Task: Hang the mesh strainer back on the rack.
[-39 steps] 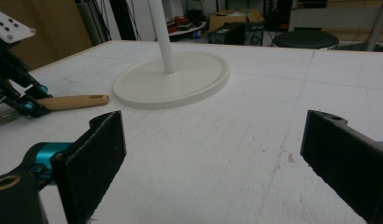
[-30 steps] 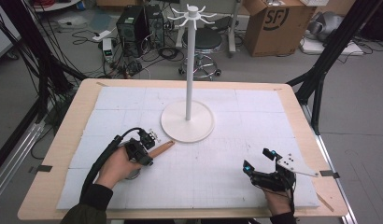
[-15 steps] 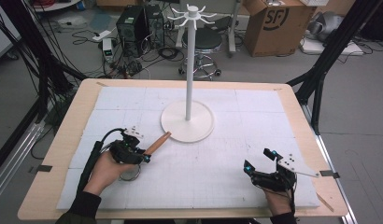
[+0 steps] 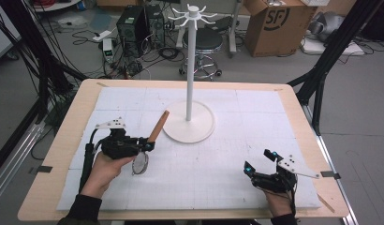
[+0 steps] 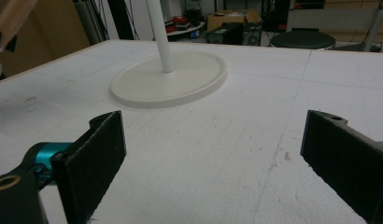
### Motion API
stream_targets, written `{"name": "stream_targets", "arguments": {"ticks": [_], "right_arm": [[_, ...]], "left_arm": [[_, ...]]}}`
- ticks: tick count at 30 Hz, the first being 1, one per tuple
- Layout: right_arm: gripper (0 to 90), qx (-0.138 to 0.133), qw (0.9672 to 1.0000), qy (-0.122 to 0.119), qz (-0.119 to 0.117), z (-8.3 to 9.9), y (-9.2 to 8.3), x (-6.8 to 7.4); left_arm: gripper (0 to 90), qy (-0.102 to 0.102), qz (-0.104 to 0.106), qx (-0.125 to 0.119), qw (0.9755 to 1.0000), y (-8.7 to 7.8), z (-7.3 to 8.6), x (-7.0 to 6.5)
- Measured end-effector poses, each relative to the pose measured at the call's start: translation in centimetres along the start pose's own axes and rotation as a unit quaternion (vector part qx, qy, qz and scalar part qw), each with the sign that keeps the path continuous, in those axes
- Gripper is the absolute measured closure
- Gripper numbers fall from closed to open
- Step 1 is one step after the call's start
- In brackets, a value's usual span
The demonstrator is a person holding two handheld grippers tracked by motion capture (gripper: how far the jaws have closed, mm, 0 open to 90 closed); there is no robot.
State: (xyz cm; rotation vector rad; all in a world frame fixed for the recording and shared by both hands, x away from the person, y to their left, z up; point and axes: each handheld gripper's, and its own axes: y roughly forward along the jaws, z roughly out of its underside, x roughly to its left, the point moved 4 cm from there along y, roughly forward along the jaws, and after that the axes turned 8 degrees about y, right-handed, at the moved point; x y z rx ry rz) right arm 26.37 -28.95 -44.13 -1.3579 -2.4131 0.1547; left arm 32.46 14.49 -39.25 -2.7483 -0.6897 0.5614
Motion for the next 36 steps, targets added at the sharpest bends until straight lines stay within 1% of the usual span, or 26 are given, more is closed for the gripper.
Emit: {"name": "stream_targets", "arguments": {"ticks": [2,4,5,7,8,9,10,12,13,15,16,17,20,22,24,25,26,27,30,31,33,34,36], "right_arm": [[5.9,0.001,1.0000,0.002,0.000,0.0,0.0,0.1],[5.9,0.001,1.0000,0.002,0.000,0.0,0.1,0.0],[5.9,0.001,1.0000,0.002,-0.001,0.0,0.1,0.0],[5.9,0.000,1.0000,0.002,-0.002,0.1,0.1,0.0],[5.9,0.001,1.0000,0.000,-0.003,0.1,0.1,0.0],[5.9,0.002,1.0000,0.002,-0.003,0.2,0.1,0.0],[5.9,0.002,1.0000,0.002,-0.006,0.2,0.0,0.1],[5.9,0.004,0.9999,0.001,-0.010,0.3,0.1,0.3],[5.9,0.004,0.9999,-0.001,-0.013,0.3,0.1,0.3],[5.9,0.006,0.9998,0.001,-0.017,0.4,0.2,0.6],[5.9,0.007,0.9998,0.002,-0.017,0.4,0.3,0.6],[5.9,0.008,0.9998,-0.001,-0.020,0.4,0.4,0.6],[5.9,0.011,0.9997,-0.002,-0.021,0.5,0.8,0.6],[5.9,0.015,0.9996,0.000,-0.023,0.6,0.8,0.6],[5.9,0.016,0.9996,0.002,-0.024,0.6,0.8,0.6],[5.9,0.012,0.9996,0.002,-0.024,0.5,0.8,0.5],[5.9,0.012,0.9996,0.005,-0.025,0.5,0.8,0.5],[5.9,0.012,0.9996,0.006,-0.025,0.5,0.8,0.5],[5.9,0.009,0.9995,0.011,-0.028,0.5,0.9,0.5],[5.9,0.012,0.9994,0.014,-0.029,0.6,0.9,0.5],[5.9,0.012,0.9993,0.016,-0.033,0.6,1.0,0.4],[5.9,0.012,0.9992,0.016,-0.034,0.6,1.0,0.3],[5.9,0.013,0.9992,0.018,-0.034,0.6,1.0,0.2]], "left_arm": [[69.5,-0.003,0.013,-0.035,0.9993,-0.2,-0.9,-0.4],[69.5,0.003,0.015,-0.060,0.9981,-0.3,-1.9,-1.0],[69.5,0.012,0.015,-0.070,0.9973,-0.3,-2.4,-1.3],[69.5,0.032,0.016,-0.094,0.9949,-0.4,-3.3,-1.8],[69.5,0.033,0.014,-0.107,0.9936,-0.5,-3.7,-2.0],[69.5,0.036,0.013,-0.122,0.9918,-0.7,-4.1,-2.0],[69.5,0.041,0.009,-0.137,0.9896,-0.7,-4.5,-2.0],[69.5,0.041,0.008,-0.161,0.9861,-0.9,-5.3,-1.8],[69.5,0.043,0.007,-0.173,0.9840,-0.8,-5.8,-1.7],[69.5,0.043,0.007,-0.182,0.9824,-0.7,-6.7,-1.6],[69.5,0.044,0.013,-0.185,0.9817,-0.6,-7.2,-1.7],[69.5,0.049,0.010,-0.184,0.9816,-0.4,-7.6,-1.7],[69.5,0.054,0.010,-0.192,0.9798,-0.1,-9.0,-1.9],[69.5,0.063,0.003,-0.194,0.9790,0.0,-9.7,-2.1],[69.5,0.074,-0.004,-0.197,0.9776,0.1,-10.4,-2.2],[69.5,0.082,-0.008,-0.198,0.9767,0.1,-10.7,-2.3],[69.6,0.088,-0.011,-0.197,0.9764,0.1,-11.0,-2.3],[69.6,0.090,-0.011,-0.197,0.9762,0.2,-11.3,-2.3],[69.5,0.088,-0.013,-0.197,0.9762,0.1,-12.2,-2.0],[69.5,0.086,-0.014,-0.201,0.9758,0.1,-12.6,-1.8],[69.5,0.075,-0.006,-0.213,0.9742,-0.1,-13.4,-1.4],[69.5,0.074,-0.008,-0.216,0.9736,-0.2,-13.9,-1.2],[69.5,0.077,-0.006,-0.215,0.9735,-0.2,-14.8,-1.0]]}}
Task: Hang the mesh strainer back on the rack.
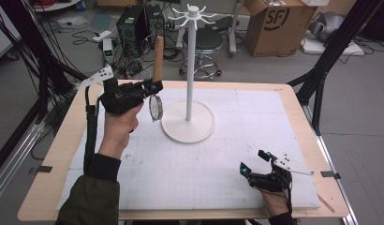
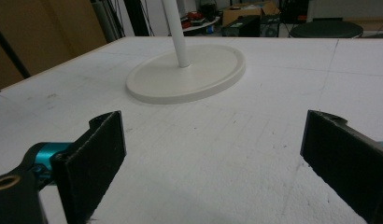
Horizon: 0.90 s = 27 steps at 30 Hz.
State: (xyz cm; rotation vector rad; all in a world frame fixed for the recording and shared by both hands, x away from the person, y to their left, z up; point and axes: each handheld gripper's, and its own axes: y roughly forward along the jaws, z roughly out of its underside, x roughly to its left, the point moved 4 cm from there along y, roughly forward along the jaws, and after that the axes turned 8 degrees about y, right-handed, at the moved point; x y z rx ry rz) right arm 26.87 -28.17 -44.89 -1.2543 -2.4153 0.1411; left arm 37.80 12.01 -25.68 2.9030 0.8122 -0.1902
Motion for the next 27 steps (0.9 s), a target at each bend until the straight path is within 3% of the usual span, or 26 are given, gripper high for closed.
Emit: {"name": "stream_targets", "arguments": {"ticks": [10,19,27], "right_arm": [[5.9,-0.011,0.9998,0.019,0.005,-0.3,-0.2,-0.9],[5.9,-0.015,0.9996,0.022,0.013,-0.3,-0.3,-1.3],[5.9,-0.015,0.9995,0.020,0.017,-0.3,-0.3,-1.4]], "left_arm": [[69.5,0.004,-0.006,-0.001,1.0000,1.8,-2.9,1.9],[69.5,-0.010,0.002,0.003,0.9999,3.2,-3.1,2.9],[69.4,-0.010,0.013,0.008,0.9998,3.7,-3.6,3.3]]}}
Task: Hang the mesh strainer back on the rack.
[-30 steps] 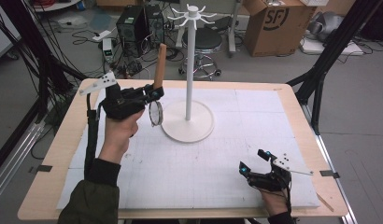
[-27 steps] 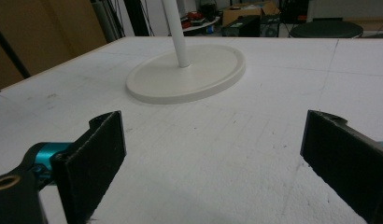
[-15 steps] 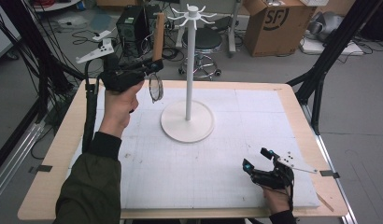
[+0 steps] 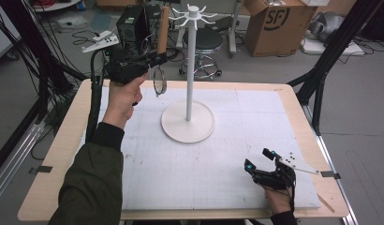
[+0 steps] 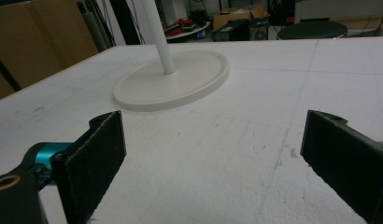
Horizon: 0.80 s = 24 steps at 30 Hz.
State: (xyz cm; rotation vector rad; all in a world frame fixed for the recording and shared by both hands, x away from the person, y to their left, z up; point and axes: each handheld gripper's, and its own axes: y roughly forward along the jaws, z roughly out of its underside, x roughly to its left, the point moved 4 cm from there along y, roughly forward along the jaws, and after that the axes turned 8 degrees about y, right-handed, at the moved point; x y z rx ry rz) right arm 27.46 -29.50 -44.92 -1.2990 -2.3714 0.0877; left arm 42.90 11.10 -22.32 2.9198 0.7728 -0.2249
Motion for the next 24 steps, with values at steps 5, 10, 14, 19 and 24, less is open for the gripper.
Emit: {"name": "stream_targets", "arguments": {"ticks": [5,10,14,19,24], "right_arm": [[5.9,-0.002,1.0000,0.004,0.004,-0.1,-0.1,-0.1],[5.9,-0.002,1.0000,0.006,0.006,0.0,-0.2,-0.2],[5.9,-0.001,1.0000,0.005,0.007,0.0,-0.1,-0.3],[5.9,-0.003,0.9999,0.007,0.008,0.0,-0.2,-0.4],[5.9,-0.001,0.9999,0.007,0.008,0.0,-0.1,-0.4]], "left_arm": [[69.4,-0.006,0.008,0.003,0.9999,0.3,0.2,0.2],[69.4,-0.006,0.011,0.008,0.9999,0.4,0.4,0.3],[69.3,-0.010,0.021,0.009,0.9997,0.8,0.6,0.4],[69.3,-0.011,0.023,0.011,0.9996,1.3,0.9,0.3],[69.3,-0.009,0.029,0.018,0.9994,1.7,1.2,0.1]]}}
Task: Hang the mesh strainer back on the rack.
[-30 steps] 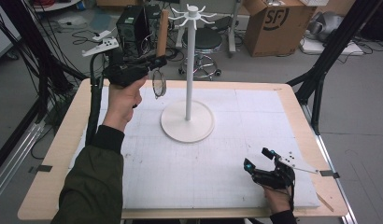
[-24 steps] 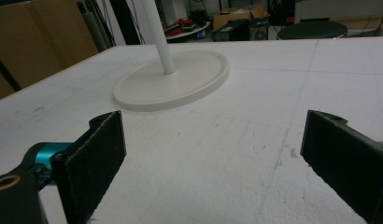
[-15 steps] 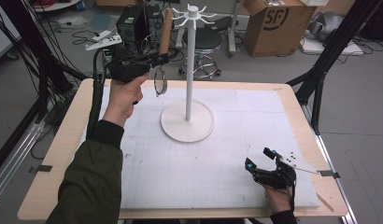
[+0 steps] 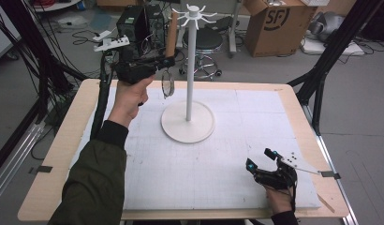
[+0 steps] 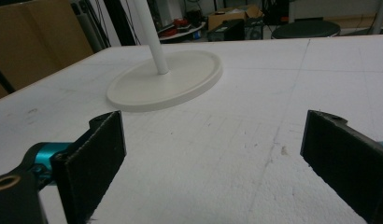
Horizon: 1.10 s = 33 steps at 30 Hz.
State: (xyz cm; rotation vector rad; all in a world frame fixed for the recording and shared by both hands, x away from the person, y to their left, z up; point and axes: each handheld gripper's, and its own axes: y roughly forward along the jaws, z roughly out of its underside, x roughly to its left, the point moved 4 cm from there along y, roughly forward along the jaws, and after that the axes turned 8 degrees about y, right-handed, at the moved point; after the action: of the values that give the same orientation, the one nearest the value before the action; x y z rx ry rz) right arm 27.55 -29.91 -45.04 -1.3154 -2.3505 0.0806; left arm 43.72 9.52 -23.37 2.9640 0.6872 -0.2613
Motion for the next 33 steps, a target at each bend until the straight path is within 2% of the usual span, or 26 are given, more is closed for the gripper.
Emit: {"name": "stream_targets", "arguments": {"ticks": [3,5,11,14,18,20,23,26,33], "right_arm": [[5.9,-0.001,1.0000,-0.002,0.000,0.0,0.0,0.0],[5.9,-0.001,1.0000,-0.003,0.000,0.0,0.0,0.0],[5.9,0.002,1.0000,-0.003,-0.001,0.0,0.0,0.0],[5.9,0.002,1.0000,-0.002,-0.001,0.0,0.0,0.0],[5.9,0.001,1.0000,-0.002,0.000,0.0,-0.1,0.0],[5.9,0.001,1.0000,-0.003,0.001,0.0,-0.1,0.0],[5.9,0.002,1.0000,-0.003,0.001,0.0,-0.1,-0.1],[5.9,0.001,1.0000,-0.004,0.001,0.0,-0.1,0.0],[5.9,0.002,1.0000,-0.008,-0.004,0.0,0.0,0.3]], "left_arm": [[69.3,-0.003,0.004,0.000,1.0000,0.2,0.2,0.0],[69.2,0.002,0.004,0.004,1.0000,0.3,0.5,-0.1],[69.1,-0.002,0.008,-0.004,1.0000,0.5,1.0,-0.1],[68.2,-0.007,-0.002,-0.006,1.0000,0.5,1.0,0.1],[58.8,-0.019,-0.022,-0.017,0.9994,0.3,0.8,0.5],[55.7,-0.020,-0.017,-0.017,0.9995,0.2,0.8,0.5],[43.7,-0.019,-0.023,-0.014,0.9995,0.1,0.8,0.4],[38.6,-0.014,-0.024,-0.011,0.9995,-0.2,0.9,0.3],[34.0,0.005,-0.033,-0.003,0.9994,-1.3,2.3,-0.6]]}}
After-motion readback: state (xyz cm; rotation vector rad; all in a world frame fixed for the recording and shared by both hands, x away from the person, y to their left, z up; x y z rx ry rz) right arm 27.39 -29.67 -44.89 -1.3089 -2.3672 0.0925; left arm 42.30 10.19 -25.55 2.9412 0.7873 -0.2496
